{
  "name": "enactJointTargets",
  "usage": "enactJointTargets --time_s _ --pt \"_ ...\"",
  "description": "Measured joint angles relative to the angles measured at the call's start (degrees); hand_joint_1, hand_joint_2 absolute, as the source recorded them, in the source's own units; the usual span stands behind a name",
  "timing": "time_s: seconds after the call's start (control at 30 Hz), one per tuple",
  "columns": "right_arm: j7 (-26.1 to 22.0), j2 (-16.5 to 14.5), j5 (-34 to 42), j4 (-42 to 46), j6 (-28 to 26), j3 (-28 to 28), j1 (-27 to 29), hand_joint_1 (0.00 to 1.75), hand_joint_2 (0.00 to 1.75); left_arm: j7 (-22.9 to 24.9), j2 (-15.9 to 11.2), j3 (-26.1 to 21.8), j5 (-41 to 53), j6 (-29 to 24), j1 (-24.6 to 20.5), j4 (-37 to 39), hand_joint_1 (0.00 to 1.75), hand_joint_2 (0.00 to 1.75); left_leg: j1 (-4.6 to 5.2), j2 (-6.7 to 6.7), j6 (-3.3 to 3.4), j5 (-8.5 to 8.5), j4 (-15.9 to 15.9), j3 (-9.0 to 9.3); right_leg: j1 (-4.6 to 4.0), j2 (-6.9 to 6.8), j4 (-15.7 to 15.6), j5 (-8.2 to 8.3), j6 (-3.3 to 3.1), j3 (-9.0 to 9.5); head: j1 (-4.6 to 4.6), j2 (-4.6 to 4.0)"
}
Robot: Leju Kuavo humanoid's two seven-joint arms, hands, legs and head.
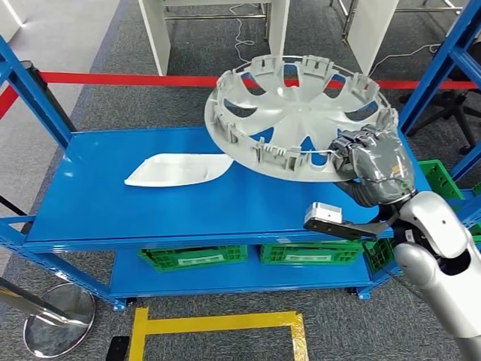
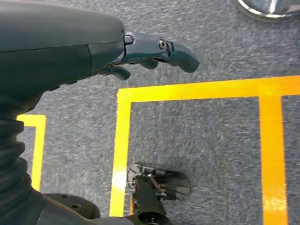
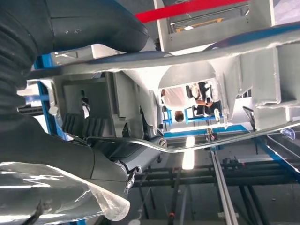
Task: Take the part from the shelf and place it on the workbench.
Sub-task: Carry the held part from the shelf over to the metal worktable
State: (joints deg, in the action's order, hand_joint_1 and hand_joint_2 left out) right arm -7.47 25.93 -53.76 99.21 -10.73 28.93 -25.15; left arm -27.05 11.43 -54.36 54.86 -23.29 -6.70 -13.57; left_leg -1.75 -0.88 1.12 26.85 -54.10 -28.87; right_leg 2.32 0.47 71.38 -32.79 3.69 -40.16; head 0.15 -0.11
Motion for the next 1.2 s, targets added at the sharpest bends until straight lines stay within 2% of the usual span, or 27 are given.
enactJointTargets --time_s 0.03,0.07,0.1,0.13,0.17,0.2,0.27,0.33,0.37,0.43,0.47,0.5,0.53,0.57,0.63,0.67,0.7,0.77,0.83,0.9,0.97,1.0,1.03,1.07,1.13,1.17,1.2 --pt "0.2 0.0 -0.2 -0.1 -0.7 0.2 0.5 1.75 1.75 0.4 0.1 0.0 -0.1 -0.2 0.0 0.0 0.0 1.75 -0.31 -0.08 -0.45 0.39 -0.4 0.03 0.28 -0.1 -1.5 1.88 0.41 0.15 -0.01 0.0" --pt "0.3 0.0 -0.4 -0.2 -1.6 0.3 1.0 1.75 1.75 0.7 0.1 0.0 -0.2 -0.4 0.1 0.0 0.0 1.75 -0.72 -0.17 -1.06 1.01 -1.1 0.04 0.63 -0.26 -4.8 4.15 0.98 1.21 0.02 0.0" --pt "0.5 -0.1 -0.6 -0.3 -2.3 0.4 1.6 1.75 1.75 1.0 0.1 0.0 -0.3 -0.5 0.1 0.0 0.0 1.75 -0.98 -0.32 -1.77 1.71 -1.9 -0.13 0.77 -0.38 -7.5 5.48 1.58 2.36 0.18 0.0" --pt "0.6 -0.2 -0.7 -0.4 -3.0 0.4 2.1 1.75 1.75 1.2 0.0 0.0 -0.3 -0.6 0.1 0.0 0.0 1.75 -1.12 -0.45 -2.43 2.45 -3.0 -0.5 0.89 -0.34 -9.7 6.08 1.75 3.41 0.52 0.0" --pt "0.7 -0.3 -0.8 -0.6 -3.6 0.6 2.6 1.75 1.75 1.3 -0.1 0.0 -0.3 -0.7 0.1 0.0 0.0 1.75 -1.07 -0.53 -3.0 2.97 -3.9 -0.96 0.94 -0.25 -10.5 5.86 1.5 3.86 0.66 0.0" --pt "0.7 -0.5 -0.9 -0.7 -4.0 0.7 3.1 1.75 1.75 1.3 -0.1 0.0 -0.3 -0.8 0.1 0.0 0.0 1.75 -0.88 -0.59 -3.37 3.21 -4.5 -1.41 0.86 -0.09 -10.0 5.17 0.9 3.78 0.65 0.0" --pt "0.8 -0.7 -1.0 -0.8 -4.5 0.8 3.7 1.75 1.75 1.4 -0.1 0.0 -0.4 -0.8 0.2 0.0 0.0 1.75 -0.75 -0.53 -3.73 3.44 -4.9 -1.76 0.95 0.07 -9.3 4.74 -0.48 3.37 0.18 0.0" --pt "0.9 -0.8 -1.0 -0.9 -4.7 0.8 4.1 1.75 1.75 1.5 -0.1 0.0 -0.4 -0.9 0.2 0.0 0.0 1.75 -0.75 -0.09 -3.76 4.9 -7.2 -2.72 0.84 -0.02 -8.9 4.39 -1.19 3.29 -0.16 0.0" --pt "0.9 -1.0 -1.3 -0.9 -4.9 0.8 4.3 1.75 1.75 1.6 -0.1 0.0 -0.5 -1.0 0.1 0.0 0.0 1.75 -0.68 0.17 -3.69 6.31 -10.0 -4.05 0.69 -0.11 -8.9 4.29 -1.44 3.36 -0.31 0.0" --pt "1.3 -1.5 -2.8 -0.9 -6.2 0.7 5.2 1.75 1.75 2.2 -0.1 0.0 -0.9 -1.3 0.0 0.0 0.0 1.75 -0.29 0.47 -3.24 9.43 -18.0 -8.19 0.21 -0.3 -9.0 4.18 -1.73 3.47 -0.48 0.0" --pt "1.6 -2.0 -4.0 -0.9 -7.4 0.6 5.8 1.75 1.75 2.6 -0.1 0.0 -1.1 -1.5 0.1 0.0 0.0 1.75 -0.01 0.48 -2.87 10.12 -21.0 -9.95 -0.11 -0.32 -9.0 4.11 -1.87 3.54 -0.49 0.0" --pt "1.8 -2.5 -5.4 -0.9 -9.0 0.4 6.5 1.75 1.75 2.9 -0.1 0.0 -1.2 -1.7 0.1 0.0 0.0 1.75 0.36 0.48 -2.3 9.77 -22.3 -10.98 -0.49 -0.29 -9.0 4.03 -2.03 3.67 -0.5 0.0" --pt "2.0 -3.1 -6.7 -0.9 -10.6 0.2 7.1 1.75 1.75 3.2 0.0 0.0 -1.4 -1.8 0.2 0.0 0.0 1.75 0.83 0.47 -1.51 8.35 -21.6 -11.06 -0.91 -0.21 -9.0 3.96 -2.19 3.88 -0.51 0.0" --pt "2.2 -3.9 -8.0 -0.8 -12.2 -0.1 7.7 1.75 1.75 3.5 0.0 0.0 -1.5 -2.0 0.2 0.0 0.0 1.75 1.45 0.44 -0.43 6.08 -19.1 -10.32 -1.35 -0.11 -9.0 3.87 -2.37 4.18 -0.54 0.0" --pt "2.4 -5.5 -9.9 -0.8 -15.0 -0.5 8.7 1.75 1.75 4.1 -0.1 -0.2 -1.8 -2.4 0.0 0.0 0.0 1.75 2.85 0.28 2.41 1.87 -12.7 -8.13 -1.92 0.02 -9.2 3.74 -2.65 4.7 -0.28 0.0" --pt "2.5 -6.2 -10.6 -0.8 -15.9 -0.6 9.1 1.75 1.75 4.3 -0.2 -0.4 -2.0 -2.7 0.0 0.0 0.0 1.75 3.39 0.21 3.38 0.6 -10.5 -7.41 -1.95 0.05 -9.3 3.78 -2.65 4.81 -0.08 0.0" --pt "2.7 -6.7 -11.0 -0.8 -16.2 -0.7 9.4 1.75 1.75 4.4 -0.3 -0.5 -2.2 -3.1 -0.1 0.0 0.0 1.75 3.78 0.16 3.93 0.03 -9.5 -7.1 -1.79 0.07 -9.4 3.91 -2.53 4.79 0.1 0.0" --pt "3.2 -7.3 -11.2 -0.8 -15.6 -1.1 9.5 1.75 1.75 4.5 -0.4 -0.8 -2.5 -3.6 -0.2 0.0 0.0 1.75 3.99 0.18 3.89 -0.69 -8.1 -6.75 -1.54 0.09 -9.8 4.31 -2.01 4.76 0.17 0.0" --pt "3.5 -7.5 -10.8 -0.9 -14.6 -1.7 9.4 1.75 1.75 4.6 -0.4 -1.0 -2.8 -3.9 -0.6 0.0 0.0 1.75 3.6 0.25 3.5 -1.42 -5.4 -5.86 -1.63 0.03 -9.5 3.36 -1.55 4.17 0.3 0.0" --pt "3.6 -7.5 -10.6 -0.9 -14.1 -2.1 9.2 1.75 1.75 4.6 -0.4 -1.1 -2.8 -3.9 -0.9 0.0 0.0 1.75 3.1 0.29 2.94 -2.12 -3.5 -5.54 -1.64 -0.05 -5.8 0.18 -1.05 2.54 0.54 0.0" --pt "3.6 -7.5 -10.6 -1.0 -14.0 -2.3 9.0 1.75 1.75 4.6 -0.4 -1.1 -2.8 -4.0 -0.9 0.0 0.0 1.75 2.95 0.36 2.63 -2.6 -3.4 -6.15 -1.39 -0.09 0.2 -3.0 -0.36 0.81 0.67 0.0" --pt "3.6 -7.6 -10.6 -1.0 -14.0 -2.4 9.0 1.75 1.75 4.6 -0.3 -1.2 -2.8 -4.0 -0.9 0.0 0.0 1.75 2.9 0.42 2.41 -2.76 -3.6 -6.5 -1.25 -0.14 1.8 -3.47 -0.01 0.63 0.74 0.0" --pt "3.6 -7.6 -10.6 -1.0 -14.0 -2.5 9.0 1.75 1.75 4.6 -0.3 -1.2 -2.9 -4.1 -0.9 0.0 0.0 1.75 2.82 0.46 2.18 -2.93 -3.8 -6.85 -1.11 -0.2 1.8 -3.04 0.29 1.3 0.76 0.0" --pt "3.5 -7.6 -10.6 -1.0 -14.0 -2.6 9.0 1.75 1.75 4.6 -0.2 -1.2 -2.9 -4.2 -0.9 0.0 0.0 1.75 2.7 0.49 1.94 -3.1 -4.1 -7.22 -0.97 -0.29 -0.4 -1.73 0.55 3.02 0.78 0.0" --pt "3.2 -7.6 -10.9 -1.1 -14.1 -2.6 8.8 1.75 1.75 4.6 -0.3 -1.3 -2.9 -4.4 -1.0 0.0 0.0 1.75 2.53 0.47 1.36 -3.47 -4.7 -8.11 -0.81 -0.44 -7.7 0.23 0.86 7.74 0.81 0.0" --pt "3.0 -7.6 -11.3 -1.1 -14.1 -2.6 8.6 1.75 1.75 4.6 -0.3 -1.3 -2.9 -4.5 -1.0 0.0 0.0 1.75 2.55 0.43 1.03 -3.69 -5.0 -8.48 -0.84 -0.37 -10.4 0.89 0.59 9.31 0.8 0.0" --pt "2.9 -7.6 -11.6 -1.2 -14.1 -2.6 8.4 1.75 1.75 4.6 -0.3 -1.3 -2.8 -4.6 -1.0 0.0 0.0 1.75 2.64 0.37 0.69 -3.99 -5.2 -8.79 -0.91 -0.29 -11.7 0.98 0.17 10.01 0.75 0.0"
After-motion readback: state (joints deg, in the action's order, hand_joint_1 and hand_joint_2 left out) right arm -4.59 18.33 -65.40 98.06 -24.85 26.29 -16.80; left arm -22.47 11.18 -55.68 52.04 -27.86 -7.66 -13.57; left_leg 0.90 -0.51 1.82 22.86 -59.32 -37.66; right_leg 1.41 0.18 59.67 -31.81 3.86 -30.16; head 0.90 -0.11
